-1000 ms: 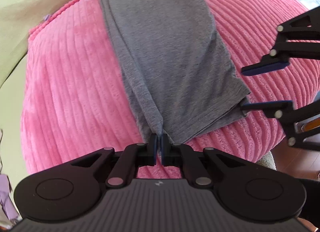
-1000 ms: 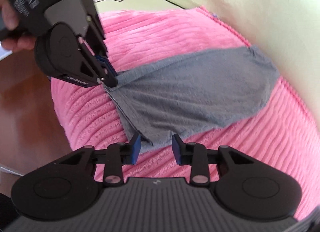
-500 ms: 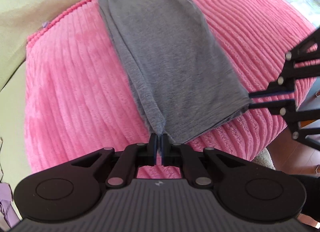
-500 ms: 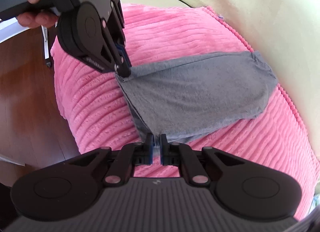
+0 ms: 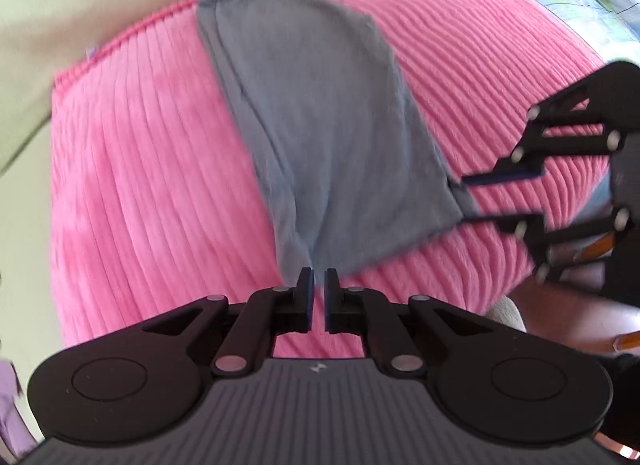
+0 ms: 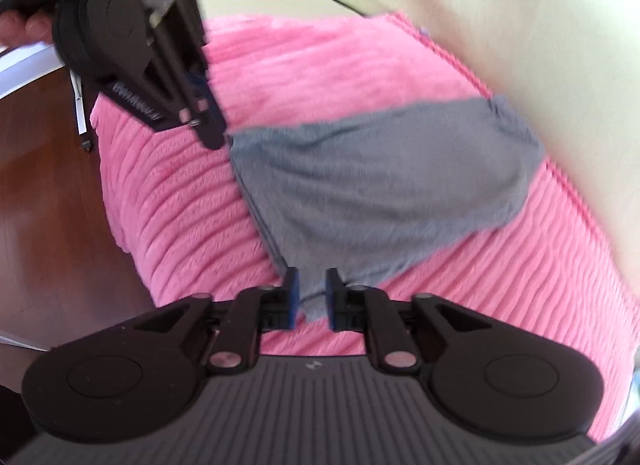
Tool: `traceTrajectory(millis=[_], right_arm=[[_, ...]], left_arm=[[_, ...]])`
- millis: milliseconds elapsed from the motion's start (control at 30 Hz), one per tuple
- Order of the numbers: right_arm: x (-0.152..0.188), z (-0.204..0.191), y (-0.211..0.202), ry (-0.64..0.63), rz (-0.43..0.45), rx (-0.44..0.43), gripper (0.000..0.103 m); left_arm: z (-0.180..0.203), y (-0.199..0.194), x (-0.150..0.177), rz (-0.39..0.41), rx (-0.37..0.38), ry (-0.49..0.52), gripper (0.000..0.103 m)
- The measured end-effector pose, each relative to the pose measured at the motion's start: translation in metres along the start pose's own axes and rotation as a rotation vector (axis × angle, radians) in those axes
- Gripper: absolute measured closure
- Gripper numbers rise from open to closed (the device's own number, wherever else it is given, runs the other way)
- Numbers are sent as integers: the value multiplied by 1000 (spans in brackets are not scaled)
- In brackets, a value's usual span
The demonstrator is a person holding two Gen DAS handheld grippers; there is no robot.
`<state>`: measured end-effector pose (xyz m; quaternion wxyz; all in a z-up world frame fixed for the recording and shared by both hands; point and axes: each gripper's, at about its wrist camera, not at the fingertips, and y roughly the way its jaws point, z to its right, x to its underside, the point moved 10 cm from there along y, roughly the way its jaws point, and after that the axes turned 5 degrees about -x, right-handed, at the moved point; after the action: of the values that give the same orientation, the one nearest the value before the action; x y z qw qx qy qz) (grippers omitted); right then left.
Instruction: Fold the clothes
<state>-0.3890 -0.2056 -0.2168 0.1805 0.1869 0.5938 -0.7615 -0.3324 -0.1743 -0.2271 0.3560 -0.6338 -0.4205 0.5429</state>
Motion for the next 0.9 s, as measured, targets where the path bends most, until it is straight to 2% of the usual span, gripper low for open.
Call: traceTrajectory(millis=[133, 300, 433, 467, 500, 533, 600, 633, 700, 833, 867, 900], right_arm=[[1, -3, 17, -116, -33, 30, 87], [6, -4, 22, -154, -26, 32, 87], [6, -4, 24, -157, -26, 28, 86], [7, -5, 22, -169, -27, 36, 82], [7, -6, 20, -174, -27, 38, 78], [8, -6, 18, -173, -24, 37, 69], [8, -9, 13, -170, -17, 33, 68], [8, -10, 12, -170, -16, 31, 68], [9, -12, 14, -167, -22, 25, 67], [7, -12, 16, -150, -19, 20, 67], [6, -11, 16, -145, -16, 21, 67], [5, -9, 16, -139, -13, 23, 67]], left_arm=[[-1, 21, 0, -33, -46, 19, 98], [-14, 31, 11, -66, -95, -20, 95], [-25, 32, 11, -88, -76, -100, 93], [-26, 31, 11, -92, -53, -129, 92], [-26, 29, 10, -94, -26, -156, 84], [-26, 27, 8, -93, -2, -180, 79], [-24, 21, 4, -74, 22, -206, 63], [-24, 20, 1, -66, 26, -213, 62], [-22, 19, -4, -53, 29, -224, 61], [-25, 42, 8, -122, -10, -232, 62], [-26, 46, 11, -132, -9, -241, 66], [-27, 47, 12, -134, -2, -249, 76]])
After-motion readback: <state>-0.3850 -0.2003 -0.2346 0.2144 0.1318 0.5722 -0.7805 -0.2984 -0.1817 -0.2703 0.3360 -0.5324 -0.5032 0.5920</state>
